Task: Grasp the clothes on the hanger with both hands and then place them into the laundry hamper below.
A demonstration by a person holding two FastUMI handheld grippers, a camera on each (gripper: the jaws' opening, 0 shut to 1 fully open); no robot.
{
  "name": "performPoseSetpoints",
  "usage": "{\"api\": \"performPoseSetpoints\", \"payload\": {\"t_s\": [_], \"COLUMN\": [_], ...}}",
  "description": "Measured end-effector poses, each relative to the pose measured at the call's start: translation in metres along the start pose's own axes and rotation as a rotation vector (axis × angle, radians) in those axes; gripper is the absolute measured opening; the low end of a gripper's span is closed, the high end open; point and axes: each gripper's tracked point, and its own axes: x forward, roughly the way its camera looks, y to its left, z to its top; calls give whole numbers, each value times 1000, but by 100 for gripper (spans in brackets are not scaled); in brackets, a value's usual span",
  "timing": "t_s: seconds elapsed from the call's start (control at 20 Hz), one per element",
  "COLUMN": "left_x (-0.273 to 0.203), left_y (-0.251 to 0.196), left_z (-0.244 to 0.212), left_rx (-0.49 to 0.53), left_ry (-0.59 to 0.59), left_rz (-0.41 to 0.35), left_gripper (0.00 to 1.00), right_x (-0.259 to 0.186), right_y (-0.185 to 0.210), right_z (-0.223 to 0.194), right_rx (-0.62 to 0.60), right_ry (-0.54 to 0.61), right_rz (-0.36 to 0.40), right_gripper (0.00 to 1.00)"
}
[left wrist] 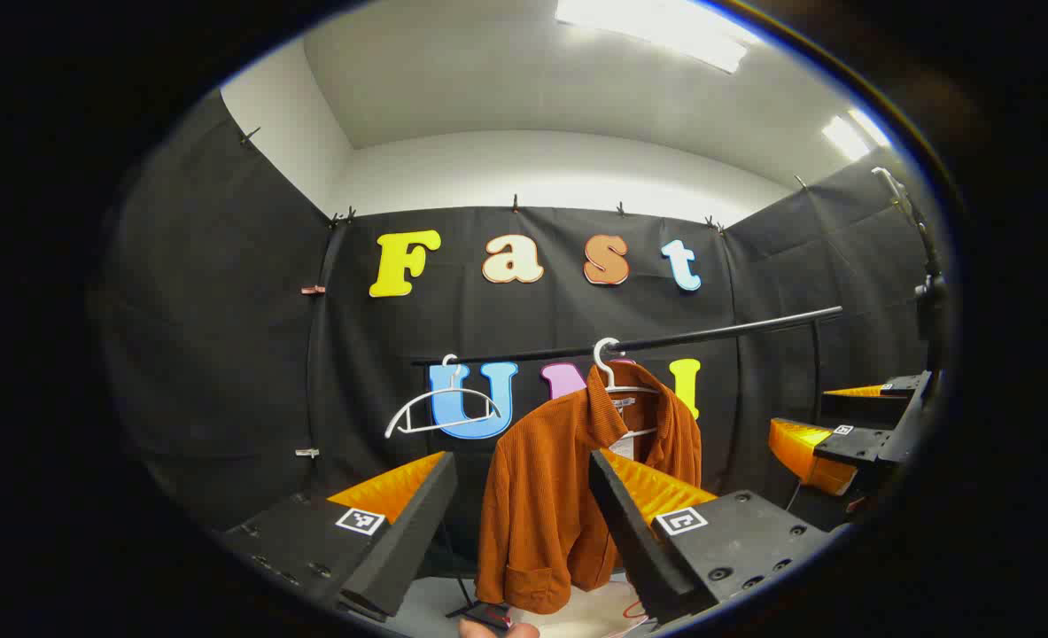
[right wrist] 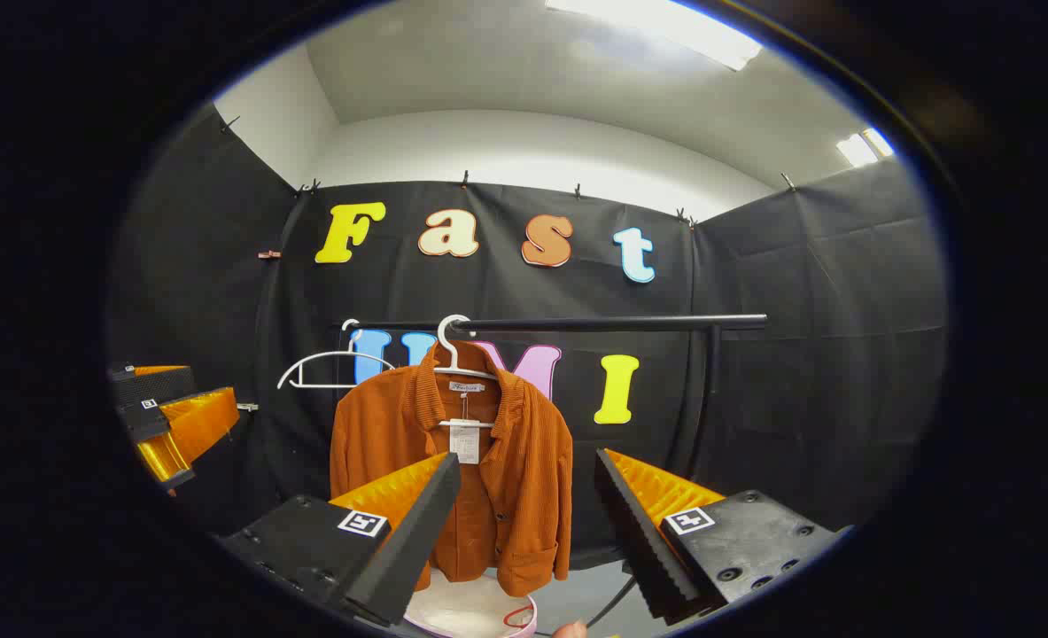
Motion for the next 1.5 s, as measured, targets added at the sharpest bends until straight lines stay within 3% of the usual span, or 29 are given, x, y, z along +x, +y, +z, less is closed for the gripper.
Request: {"api": "performPoseSetpoints", "payload": {"t_s": [0.95, 1.25, 1.5], "left_x": [13, 71, 143], "left_y": [-17, -71, -100], "left_z": [-11, -32, -61], "left_rx": [19, 10, 37], "left_ry": [21, 20, -5], "left_rz": [-24, -115, -123], "left_gripper": [98, 95, 98], "right_x": [5, 36, 90], "right_y": [-12, -23, -26], "right_z": [-7, -12, -29], "right_rx": [7, 10, 39], "right_ry": [11, -9, -47], "right_rz": [-9, 21, 118], "right_gripper": [97, 97, 98]}}
